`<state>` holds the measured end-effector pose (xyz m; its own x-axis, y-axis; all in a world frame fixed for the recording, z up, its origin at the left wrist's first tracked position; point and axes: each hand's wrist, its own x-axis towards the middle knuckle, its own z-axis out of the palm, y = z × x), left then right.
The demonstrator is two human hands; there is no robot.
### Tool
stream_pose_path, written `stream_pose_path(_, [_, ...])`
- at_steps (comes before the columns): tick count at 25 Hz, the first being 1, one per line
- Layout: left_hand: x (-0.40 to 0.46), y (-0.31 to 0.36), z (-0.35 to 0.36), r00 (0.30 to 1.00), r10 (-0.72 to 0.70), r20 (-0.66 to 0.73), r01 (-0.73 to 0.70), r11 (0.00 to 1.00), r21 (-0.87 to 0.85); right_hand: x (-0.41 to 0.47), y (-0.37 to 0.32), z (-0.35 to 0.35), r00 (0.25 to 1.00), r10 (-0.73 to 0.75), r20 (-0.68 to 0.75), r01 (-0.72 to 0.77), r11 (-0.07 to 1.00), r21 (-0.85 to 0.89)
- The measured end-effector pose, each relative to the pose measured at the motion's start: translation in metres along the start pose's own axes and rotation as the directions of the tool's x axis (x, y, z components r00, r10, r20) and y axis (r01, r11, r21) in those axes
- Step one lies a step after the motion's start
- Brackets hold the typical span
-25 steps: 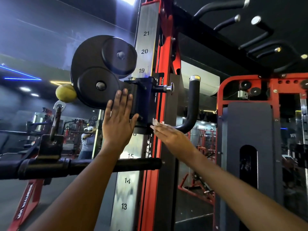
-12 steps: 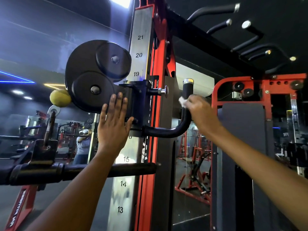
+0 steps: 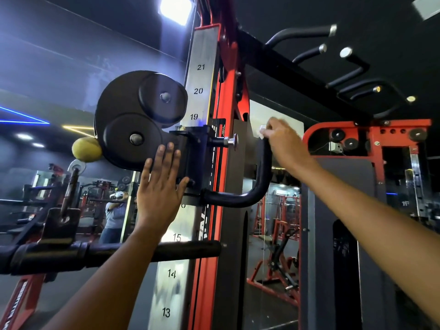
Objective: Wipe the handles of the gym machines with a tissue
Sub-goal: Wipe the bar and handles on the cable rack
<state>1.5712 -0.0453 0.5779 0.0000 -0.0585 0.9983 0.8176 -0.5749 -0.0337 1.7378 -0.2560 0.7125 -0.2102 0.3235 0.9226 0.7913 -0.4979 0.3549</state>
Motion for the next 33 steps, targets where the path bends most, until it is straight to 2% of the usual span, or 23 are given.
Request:
stream_pose_path(1, [0.000, 0.000, 0.000, 1.000, 0.004, 0.000, -0.004, 1.000, 0.000, -0.017, -0.008, 0.007, 1.000, -0.023, 0.011, 0.023, 0.999, 0.026])
stream_pose_path(4, [0.000, -0.001, 0.000, 1.000, 0.020, -0.010, -0.020, 1.000, 0.018, -0.091, -0.050, 0.021, 0.957, -0.228, 0.177, 0.225, 0.974, 0.036])
stream_pose_path(6, [-0.001, -0.001, 0.002, 1.000, 0.017, -0.014, -0.017, 1.000, 0.017, -0.107, -0.057, 0.023, 0.919, -0.336, 0.208, 0.341, 0.940, 0.014])
stream_pose_path(8, [-0.001, 0.000, 0.004, 1.000, 0.007, -0.020, -0.007, 1.000, -0.002, -0.078, -0.049, 0.014, 0.956, -0.279, 0.087, 0.284, 0.958, -0.043])
stream_pose_path(11, [-0.001, 0.000, 0.006, 1.000, 0.006, -0.017, -0.007, 1.000, -0.029, -0.023, -0.013, 0.015, 0.994, -0.097, -0.059, 0.102, 0.992, 0.081])
stream_pose_path(13, [-0.001, 0.000, 0.006, 1.000, 0.010, -0.019, -0.010, 1.000, -0.008, -0.018, -0.009, 0.017, 1.000, 0.011, -0.025, -0.008, 0.992, 0.125])
stream_pose_path(15, [-0.001, -0.002, 0.005, 1.000, 0.014, -0.022, -0.014, 1.000, 0.017, -0.054, -0.030, 0.026, 0.998, 0.069, 0.013, -0.070, 0.990, 0.121])
stream_pose_path(16, [-0.002, -0.002, 0.005, 0.999, 0.014, -0.029, -0.013, 1.000, 0.017, -0.081, -0.049, 0.030, 0.997, 0.073, 0.011, -0.074, 0.987, 0.142])
stream_pose_path(18, [-0.001, -0.002, 0.006, 0.999, 0.015, -0.031, -0.015, 1.000, 0.006, -0.130, -0.080, 0.036, 1.000, -0.011, 0.018, 0.006, 0.968, 0.252])
stream_pose_path(19, [-0.001, -0.002, 0.006, 0.999, 0.017, -0.029, -0.017, 1.000, 0.003, -0.136, -0.084, 0.036, 1.000, 0.004, 0.026, -0.013, 0.946, 0.324])
stream_pose_path(21, [-0.001, -0.002, 0.006, 0.999, 0.018, -0.033, -0.018, 1.000, 0.000, -0.106, -0.072, 0.026, 0.984, 0.170, -0.049, -0.137, 0.910, 0.392])
stream_pose_path(22, [-0.002, -0.002, 0.007, 0.999, 0.019, -0.036, -0.019, 1.000, 0.010, -0.084, -0.062, 0.019, 0.949, 0.290, -0.122, -0.208, 0.870, 0.447])
stream_pose_path(24, [-0.002, -0.001, 0.007, 0.999, 0.022, -0.038, -0.021, 0.999, 0.033, -0.048, -0.038, 0.013, 0.857, 0.486, -0.168, -0.340, 0.781, 0.524])
stream_pose_path(26, [-0.001, 0.000, 0.006, 0.999, 0.017, -0.041, -0.016, 0.999, 0.028, -0.040, -0.027, 0.022, 0.840, 0.530, -0.114, -0.387, 0.733, 0.559])
stream_pose_path(27, [-0.001, 0.000, 0.006, 0.999, 0.015, -0.041, -0.014, 1.000, 0.027, -0.047, -0.032, 0.030, 0.812, 0.579, -0.077, -0.444, 0.697, 0.564])
stream_pose_path(28, [-0.001, 0.000, 0.006, 0.999, 0.013, -0.039, -0.012, 0.999, 0.032, -0.061, -0.041, 0.038, 0.753, 0.657, -0.040, -0.517, 0.629, 0.581])
stream_pose_path(30, [-0.002, 0.000, 0.007, 0.999, 0.014, -0.035, -0.012, 0.999, 0.048, -0.088, -0.064, 0.047, 0.561, 0.825, 0.062, -0.630, 0.378, 0.678])
stream_pose_path(33, [0.000, 0.001, 0.007, 0.999, 0.009, -0.044, -0.008, 1.000, 0.022, -0.108, -0.099, 0.054, 0.283, 0.920, 0.272, -0.624, -0.039, 0.780])
